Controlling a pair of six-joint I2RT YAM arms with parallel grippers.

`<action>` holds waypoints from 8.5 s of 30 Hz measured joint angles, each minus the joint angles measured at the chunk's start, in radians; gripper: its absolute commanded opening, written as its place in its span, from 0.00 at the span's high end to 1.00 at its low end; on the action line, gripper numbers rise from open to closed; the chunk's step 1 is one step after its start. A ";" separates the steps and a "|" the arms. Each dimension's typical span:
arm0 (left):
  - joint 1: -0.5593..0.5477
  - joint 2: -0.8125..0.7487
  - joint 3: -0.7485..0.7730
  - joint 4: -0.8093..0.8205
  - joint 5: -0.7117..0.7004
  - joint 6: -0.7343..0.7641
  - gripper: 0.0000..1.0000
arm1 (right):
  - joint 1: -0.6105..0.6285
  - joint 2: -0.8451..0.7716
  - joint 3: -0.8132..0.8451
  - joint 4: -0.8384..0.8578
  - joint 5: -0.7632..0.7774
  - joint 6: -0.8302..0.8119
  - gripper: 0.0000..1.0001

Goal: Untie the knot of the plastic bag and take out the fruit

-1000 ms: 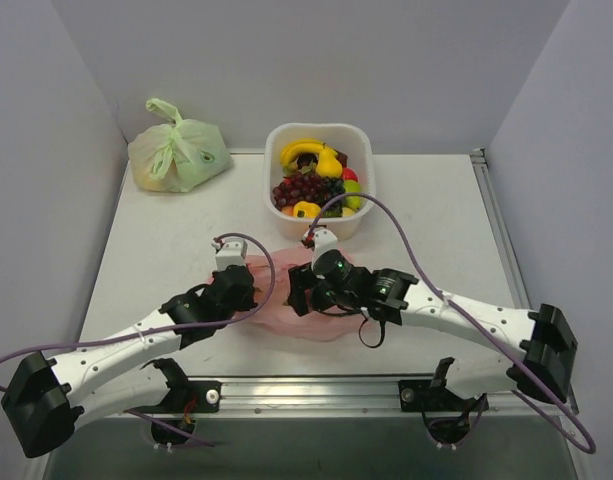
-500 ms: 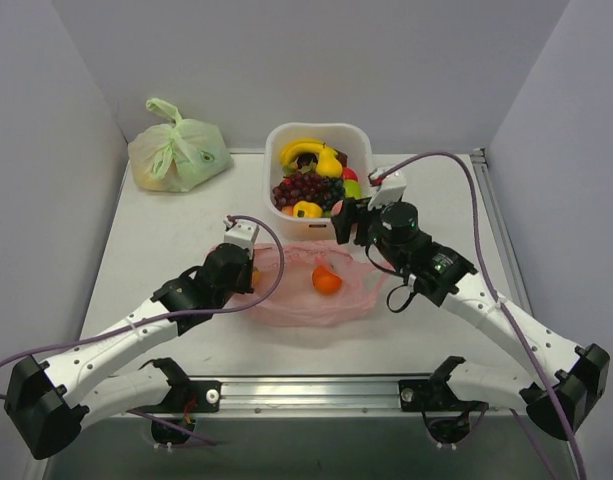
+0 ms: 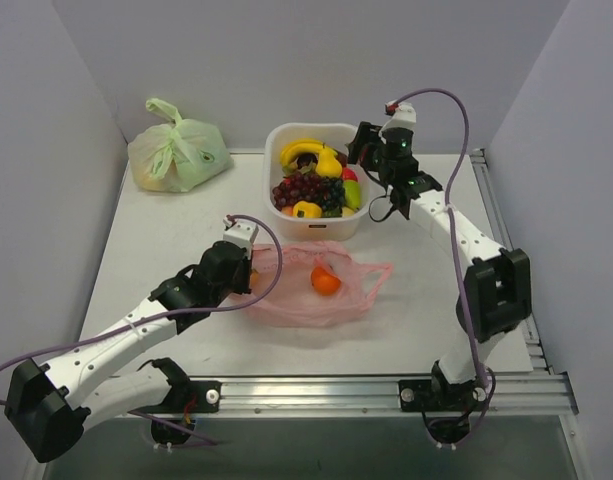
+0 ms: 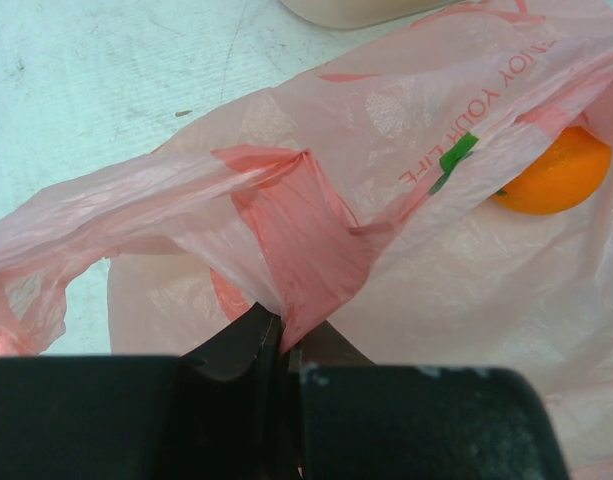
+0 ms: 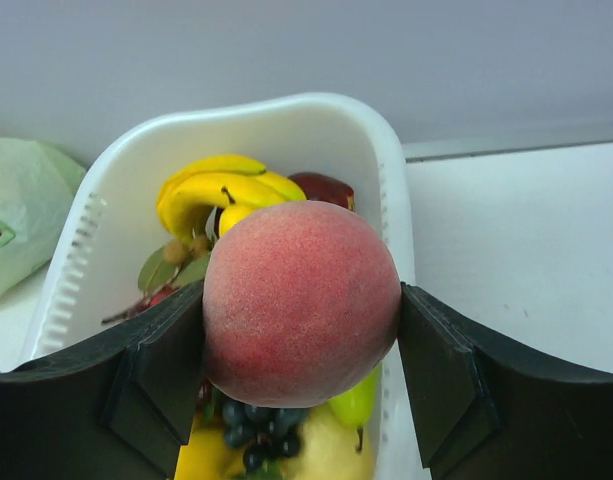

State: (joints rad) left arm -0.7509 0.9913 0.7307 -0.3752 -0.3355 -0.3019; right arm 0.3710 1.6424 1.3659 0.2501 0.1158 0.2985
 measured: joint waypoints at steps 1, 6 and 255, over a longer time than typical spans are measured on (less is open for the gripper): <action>0.006 -0.001 0.000 0.000 0.007 0.000 1.00 | -0.007 0.048 0.039 0.005 -0.004 0.008 0.48; 0.040 -0.009 -0.002 0.003 0.046 -0.001 0.99 | -0.025 0.268 0.235 0.027 -0.019 0.024 0.14; -0.403 0.123 0.222 -0.153 -0.321 -0.462 1.00 | 0.545 -0.415 -0.938 0.297 -0.166 0.315 0.05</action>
State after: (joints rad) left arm -1.1538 1.1141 0.9531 -0.5285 -0.6567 -0.7643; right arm 0.9161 1.2270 0.4282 0.5468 -0.0498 0.6132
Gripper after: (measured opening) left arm 0.115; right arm 0.921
